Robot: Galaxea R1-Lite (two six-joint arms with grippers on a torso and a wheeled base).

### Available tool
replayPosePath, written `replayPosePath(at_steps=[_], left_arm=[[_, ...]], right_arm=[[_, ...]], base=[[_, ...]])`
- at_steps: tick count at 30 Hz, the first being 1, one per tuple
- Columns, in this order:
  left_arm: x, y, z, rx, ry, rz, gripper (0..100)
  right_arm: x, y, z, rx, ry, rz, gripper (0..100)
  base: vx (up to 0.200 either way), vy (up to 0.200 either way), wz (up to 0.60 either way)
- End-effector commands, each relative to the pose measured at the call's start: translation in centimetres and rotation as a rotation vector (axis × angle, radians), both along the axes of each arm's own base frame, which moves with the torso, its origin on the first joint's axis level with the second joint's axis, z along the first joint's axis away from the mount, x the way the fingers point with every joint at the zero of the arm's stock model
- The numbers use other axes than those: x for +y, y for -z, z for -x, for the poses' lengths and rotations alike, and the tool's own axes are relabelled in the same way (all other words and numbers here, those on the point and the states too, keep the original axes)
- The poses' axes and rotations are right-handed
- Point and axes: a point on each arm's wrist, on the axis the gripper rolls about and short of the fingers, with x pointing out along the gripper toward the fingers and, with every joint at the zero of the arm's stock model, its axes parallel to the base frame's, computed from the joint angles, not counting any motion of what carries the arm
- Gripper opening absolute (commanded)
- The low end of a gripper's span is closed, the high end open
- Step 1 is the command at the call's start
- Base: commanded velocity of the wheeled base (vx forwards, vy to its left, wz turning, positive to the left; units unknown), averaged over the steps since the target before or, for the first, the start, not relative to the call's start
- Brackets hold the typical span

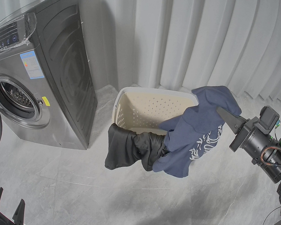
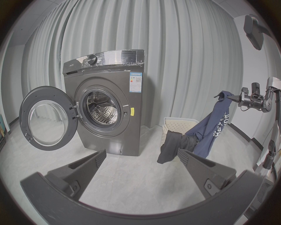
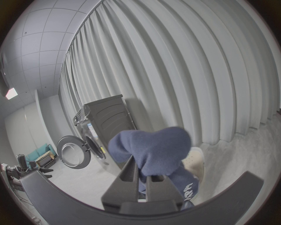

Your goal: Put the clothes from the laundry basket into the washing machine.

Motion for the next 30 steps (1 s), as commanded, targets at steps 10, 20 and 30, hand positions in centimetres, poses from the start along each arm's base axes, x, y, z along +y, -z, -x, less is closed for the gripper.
replayPosePath(at_steps=[10, 20, 30], left_arm=[[0.00, 0.48, 0.01, -0.001, -0.001, 0.000, 100], [0.00, 0.48, 0.01, -0.001, -0.001, 0.000, 100], [0.00, 0.48, 0.01, -0.001, -0.001, 0.000, 100]], right_arm=[[0.31, -0.11, 0.23, -0.005, -0.021, -0.005, 0], [0.37, -0.17, 0.15, -0.007, -0.022, -0.008, 0], [0.40, -0.17, 0.17, -0.007, -0.023, -0.008, 0]], base=[[0.000, 0.120, 0.00], [0.000, 0.200, 0.00], [0.000, 0.200, 0.00]])
